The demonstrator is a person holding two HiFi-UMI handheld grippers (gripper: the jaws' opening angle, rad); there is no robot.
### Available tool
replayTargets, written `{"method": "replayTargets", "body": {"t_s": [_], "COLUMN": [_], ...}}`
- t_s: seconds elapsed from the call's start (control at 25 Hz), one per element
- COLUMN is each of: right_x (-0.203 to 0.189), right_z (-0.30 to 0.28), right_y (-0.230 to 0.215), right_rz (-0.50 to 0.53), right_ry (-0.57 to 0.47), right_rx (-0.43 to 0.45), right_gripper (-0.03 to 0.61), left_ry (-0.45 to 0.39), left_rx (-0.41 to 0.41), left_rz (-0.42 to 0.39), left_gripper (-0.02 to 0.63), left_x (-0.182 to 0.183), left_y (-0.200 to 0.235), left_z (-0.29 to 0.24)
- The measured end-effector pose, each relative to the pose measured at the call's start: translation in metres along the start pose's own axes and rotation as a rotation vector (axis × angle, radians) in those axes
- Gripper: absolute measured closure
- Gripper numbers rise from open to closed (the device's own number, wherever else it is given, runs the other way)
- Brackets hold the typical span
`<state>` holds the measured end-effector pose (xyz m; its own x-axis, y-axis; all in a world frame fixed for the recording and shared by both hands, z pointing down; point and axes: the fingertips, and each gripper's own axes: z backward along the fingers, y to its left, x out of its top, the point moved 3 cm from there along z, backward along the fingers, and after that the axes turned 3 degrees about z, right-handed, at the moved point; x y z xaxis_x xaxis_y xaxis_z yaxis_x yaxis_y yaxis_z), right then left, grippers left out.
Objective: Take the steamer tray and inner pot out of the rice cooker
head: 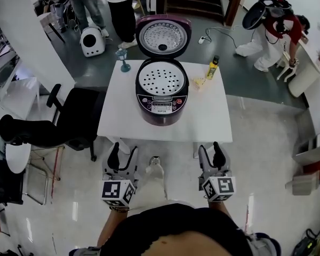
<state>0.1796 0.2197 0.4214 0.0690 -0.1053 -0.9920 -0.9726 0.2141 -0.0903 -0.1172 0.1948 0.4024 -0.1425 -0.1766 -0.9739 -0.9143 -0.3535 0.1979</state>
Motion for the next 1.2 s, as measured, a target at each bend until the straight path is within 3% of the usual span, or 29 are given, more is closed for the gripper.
{"method": "replayTargets", "body": {"t_s": [0.32,0.76,1.2], "right_x": [0.008,0.024,0.03], "right_z": [-0.069,-0.176,-0.275], "right_y": [-0.014,-0.045,-0.062], "right_rz": [0.037,0.062,0.113], "right_ry": [0.003,0.041,0.112], "right_rx": [-0.011,-0.098,-0.105], "right_gripper": [0.351,0.351,0.351], "left_ry": [-0.014,0.043,0.133], "left_rx": [0.02,0.001,-0.046], "left_rz": [-0.002,-0.045,-0.04], "left_gripper": [0.356,0.356,0.356], "left_x": [0.013,0.038,0.044], "left_y": [0.031,0.076,0.109], "left_z": [-0.062,-0.171,-0.261]}}
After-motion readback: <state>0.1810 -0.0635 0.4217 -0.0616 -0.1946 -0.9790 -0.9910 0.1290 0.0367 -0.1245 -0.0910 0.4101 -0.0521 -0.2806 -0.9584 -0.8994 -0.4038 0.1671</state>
